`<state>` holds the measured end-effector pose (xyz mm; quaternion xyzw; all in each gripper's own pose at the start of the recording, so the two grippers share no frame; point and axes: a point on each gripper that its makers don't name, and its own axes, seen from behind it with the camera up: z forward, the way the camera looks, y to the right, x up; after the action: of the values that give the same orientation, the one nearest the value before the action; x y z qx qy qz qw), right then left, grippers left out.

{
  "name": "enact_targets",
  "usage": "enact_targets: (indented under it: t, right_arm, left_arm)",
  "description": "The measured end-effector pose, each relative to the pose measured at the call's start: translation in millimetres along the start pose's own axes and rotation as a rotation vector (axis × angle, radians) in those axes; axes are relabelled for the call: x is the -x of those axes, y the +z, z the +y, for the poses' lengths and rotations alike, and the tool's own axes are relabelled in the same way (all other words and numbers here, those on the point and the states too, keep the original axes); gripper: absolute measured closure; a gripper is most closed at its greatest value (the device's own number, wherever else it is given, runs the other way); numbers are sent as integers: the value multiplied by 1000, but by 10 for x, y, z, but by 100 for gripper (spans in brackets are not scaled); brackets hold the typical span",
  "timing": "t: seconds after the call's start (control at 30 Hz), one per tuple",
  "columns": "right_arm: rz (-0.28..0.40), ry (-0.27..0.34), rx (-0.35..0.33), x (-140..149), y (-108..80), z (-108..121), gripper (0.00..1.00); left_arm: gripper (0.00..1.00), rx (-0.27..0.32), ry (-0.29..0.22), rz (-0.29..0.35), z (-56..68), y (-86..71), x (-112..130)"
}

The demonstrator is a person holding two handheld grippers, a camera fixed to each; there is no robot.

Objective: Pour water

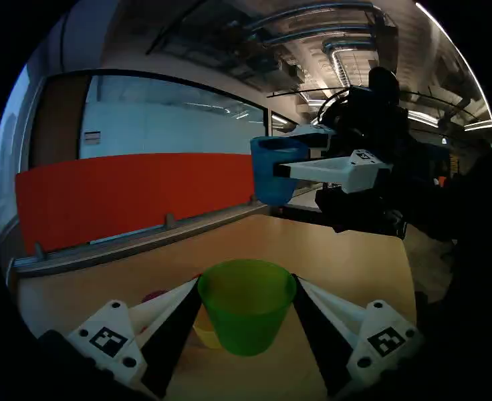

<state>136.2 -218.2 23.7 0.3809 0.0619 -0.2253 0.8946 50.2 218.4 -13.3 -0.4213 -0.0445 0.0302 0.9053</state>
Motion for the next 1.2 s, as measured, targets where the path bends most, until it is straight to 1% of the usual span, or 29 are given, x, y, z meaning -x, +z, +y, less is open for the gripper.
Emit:
enact_targets:
  t: [0.47,0.67,1.2]
  right_arm:
    - [2,-161,-6,-251,86,32,8]
    - [4,-225,-5,-314,143,23,8]
    - [9,-392,8,-444,305,85,8]
  left_arm:
    - [10,21,-2,10,121,48,-20]
    - [10,31,-4,12,154,63,-26]
    - [11,51,7,18,231,93,-46]
